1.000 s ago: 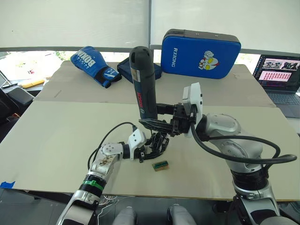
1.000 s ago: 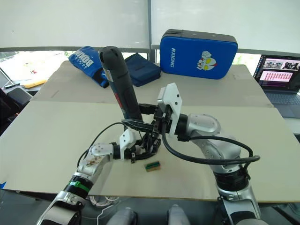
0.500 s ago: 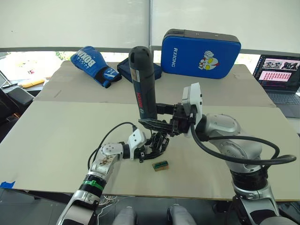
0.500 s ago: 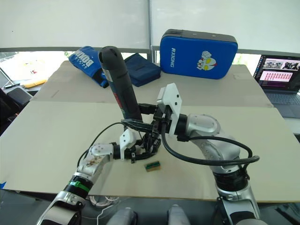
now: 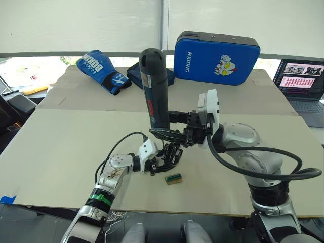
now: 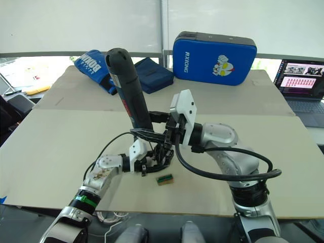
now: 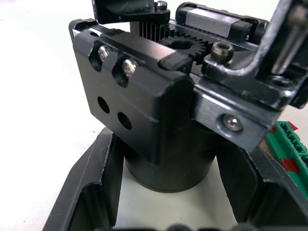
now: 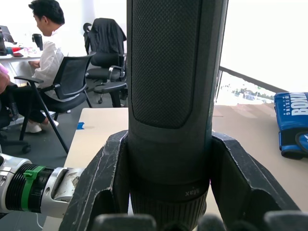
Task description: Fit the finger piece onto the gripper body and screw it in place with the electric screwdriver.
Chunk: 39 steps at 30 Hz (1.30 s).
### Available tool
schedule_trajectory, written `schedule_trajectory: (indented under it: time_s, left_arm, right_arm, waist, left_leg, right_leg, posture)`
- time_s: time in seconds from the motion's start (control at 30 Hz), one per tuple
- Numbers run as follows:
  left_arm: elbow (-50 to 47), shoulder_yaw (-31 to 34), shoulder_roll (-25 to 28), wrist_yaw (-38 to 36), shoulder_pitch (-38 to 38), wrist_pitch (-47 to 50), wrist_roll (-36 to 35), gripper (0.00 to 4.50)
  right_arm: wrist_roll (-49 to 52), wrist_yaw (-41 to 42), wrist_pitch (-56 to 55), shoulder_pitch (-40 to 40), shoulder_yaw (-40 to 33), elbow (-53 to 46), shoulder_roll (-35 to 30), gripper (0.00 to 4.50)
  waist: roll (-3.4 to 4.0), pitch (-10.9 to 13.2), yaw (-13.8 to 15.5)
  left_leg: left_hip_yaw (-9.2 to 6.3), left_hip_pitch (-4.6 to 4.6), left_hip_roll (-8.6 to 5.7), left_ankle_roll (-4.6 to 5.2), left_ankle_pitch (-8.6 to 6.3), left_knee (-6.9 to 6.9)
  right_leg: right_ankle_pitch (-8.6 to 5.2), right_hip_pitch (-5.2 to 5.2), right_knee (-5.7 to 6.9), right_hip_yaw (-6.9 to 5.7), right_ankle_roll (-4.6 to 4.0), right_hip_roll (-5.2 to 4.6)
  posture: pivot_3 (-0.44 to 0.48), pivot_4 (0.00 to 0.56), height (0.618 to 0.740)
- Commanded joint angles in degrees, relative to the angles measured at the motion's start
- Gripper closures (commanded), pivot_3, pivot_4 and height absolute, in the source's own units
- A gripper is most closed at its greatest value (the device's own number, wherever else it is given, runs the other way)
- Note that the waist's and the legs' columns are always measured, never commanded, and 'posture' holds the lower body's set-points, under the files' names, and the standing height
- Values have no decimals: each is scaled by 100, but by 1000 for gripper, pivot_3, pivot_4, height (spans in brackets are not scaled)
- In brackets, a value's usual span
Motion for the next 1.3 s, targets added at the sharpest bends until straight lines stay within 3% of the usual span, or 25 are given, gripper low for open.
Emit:
schedule_trajectory:
  time_s: [0.03,1.3]
  left_arm:
    - [111,-310,-36,-109,177,148,110,2187]
    - [79,-335,-49,-111,183,202,103,2187]
  right_arm:
    - [110,13,-175,-61,-129,-208,28,2567]
    - [-97,-30,-390,237,-61,-122,161,2567]
  waist:
    - [0,0,0]
    - [0,0,0]
  left_leg:
    - [0,0,0,0,0,0]
    - [0,0,0,0,0,0]
  right_leg:
    - [0,0,0,0,0,0]
    - [0,1,-2,0,0,0]
  posture:
    - [0,150,740]
    - [0,150,740]
